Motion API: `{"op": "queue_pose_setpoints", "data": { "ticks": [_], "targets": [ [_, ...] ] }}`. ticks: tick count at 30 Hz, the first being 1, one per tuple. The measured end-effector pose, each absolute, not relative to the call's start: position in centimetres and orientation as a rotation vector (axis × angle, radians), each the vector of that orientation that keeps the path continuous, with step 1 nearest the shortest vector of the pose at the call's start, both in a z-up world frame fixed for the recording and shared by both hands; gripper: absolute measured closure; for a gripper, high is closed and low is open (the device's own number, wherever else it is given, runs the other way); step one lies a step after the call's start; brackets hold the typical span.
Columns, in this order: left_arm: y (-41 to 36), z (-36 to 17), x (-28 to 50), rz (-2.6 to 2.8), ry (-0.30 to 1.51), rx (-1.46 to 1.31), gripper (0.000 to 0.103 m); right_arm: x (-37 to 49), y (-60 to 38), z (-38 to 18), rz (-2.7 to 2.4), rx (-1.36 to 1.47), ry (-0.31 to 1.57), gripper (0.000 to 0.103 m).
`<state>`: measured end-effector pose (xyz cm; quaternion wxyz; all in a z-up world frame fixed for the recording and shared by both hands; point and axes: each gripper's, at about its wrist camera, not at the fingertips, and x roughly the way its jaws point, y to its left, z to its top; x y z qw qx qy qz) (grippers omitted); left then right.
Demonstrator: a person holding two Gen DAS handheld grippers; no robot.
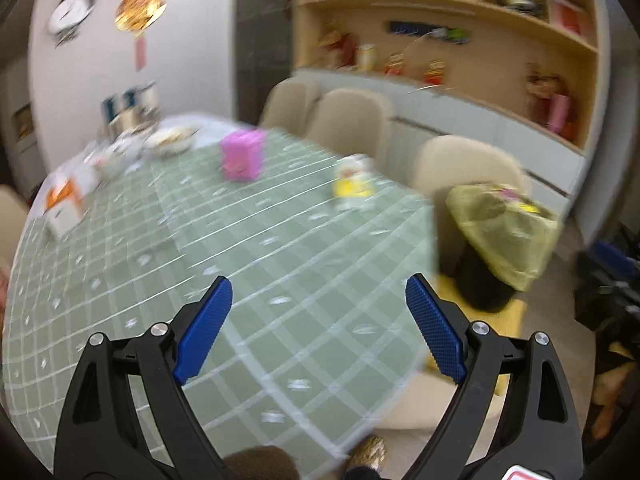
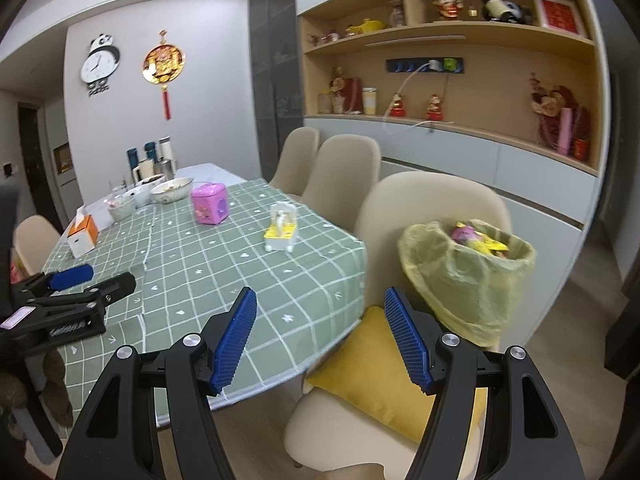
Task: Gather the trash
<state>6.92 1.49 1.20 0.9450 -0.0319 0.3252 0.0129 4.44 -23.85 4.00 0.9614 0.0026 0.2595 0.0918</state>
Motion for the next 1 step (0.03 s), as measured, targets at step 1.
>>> {"op": "queue_pose_setpoints", "data": {
  "ticks": [1],
  "targets": [
    [3.76, 0.56, 7.73, 0.089, 0.683, -0.094, 0.018, 5.27, -23.08, 3.86, 0.208, -0.004, 0.534, 0.040]
  ]
}}
